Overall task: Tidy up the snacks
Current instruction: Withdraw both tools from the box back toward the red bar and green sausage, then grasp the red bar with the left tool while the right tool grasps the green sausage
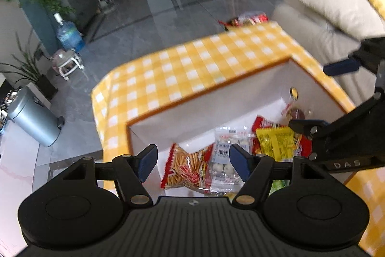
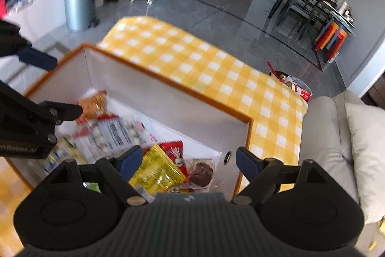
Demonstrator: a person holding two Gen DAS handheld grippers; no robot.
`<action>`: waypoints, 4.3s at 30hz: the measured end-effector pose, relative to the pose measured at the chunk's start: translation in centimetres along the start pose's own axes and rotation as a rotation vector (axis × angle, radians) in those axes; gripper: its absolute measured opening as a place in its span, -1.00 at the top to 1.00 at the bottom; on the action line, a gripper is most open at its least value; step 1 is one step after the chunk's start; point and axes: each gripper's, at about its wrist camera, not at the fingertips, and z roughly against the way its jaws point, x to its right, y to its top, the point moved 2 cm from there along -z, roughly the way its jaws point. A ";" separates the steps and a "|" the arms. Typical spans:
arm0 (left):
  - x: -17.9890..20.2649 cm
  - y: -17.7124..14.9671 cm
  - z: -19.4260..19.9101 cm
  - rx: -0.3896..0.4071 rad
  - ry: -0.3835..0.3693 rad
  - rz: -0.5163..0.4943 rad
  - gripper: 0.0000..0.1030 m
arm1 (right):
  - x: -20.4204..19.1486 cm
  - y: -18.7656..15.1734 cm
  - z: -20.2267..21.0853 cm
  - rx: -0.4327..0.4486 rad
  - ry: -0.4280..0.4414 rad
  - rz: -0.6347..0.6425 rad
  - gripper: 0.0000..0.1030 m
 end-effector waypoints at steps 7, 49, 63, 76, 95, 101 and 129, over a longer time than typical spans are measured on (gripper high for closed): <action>-0.1 -1.2 4.2 0.104 0.050 0.046 -0.58 | -0.3 -0.6 4.7 0.100 -0.003 -0.137 -0.66; 4.9 -17.9 8.2 -0.106 -0.186 0.366 -0.35 | -9.9 -20.5 12.9 0.028 0.085 -0.348 -0.23; 8.0 -17.6 2.4 -0.194 -0.194 0.391 -0.24 | -9.2 -21.6 10.1 -0.041 0.107 -0.349 0.13; 9.3 -17.3 -0.5 -0.240 -0.141 0.338 -0.02 | -8.0 -21.7 8.1 -0.052 0.099 -0.373 0.15; 5.0 -17.6 -0.9 -0.253 -0.110 0.333 0.48 | -10.1 -19.0 4.3 -0.006 0.118 -0.164 0.31; 3.7 -17.6 -1.6 -0.282 -0.137 0.355 0.47 | -10.5 -17.4 2.1 0.002 0.129 -0.104 0.31; 2.9 -18.1 -0.4 -0.274 -0.139 0.316 0.49 | -11.5 -15.1 -0.9 -0.188 0.130 -0.216 0.63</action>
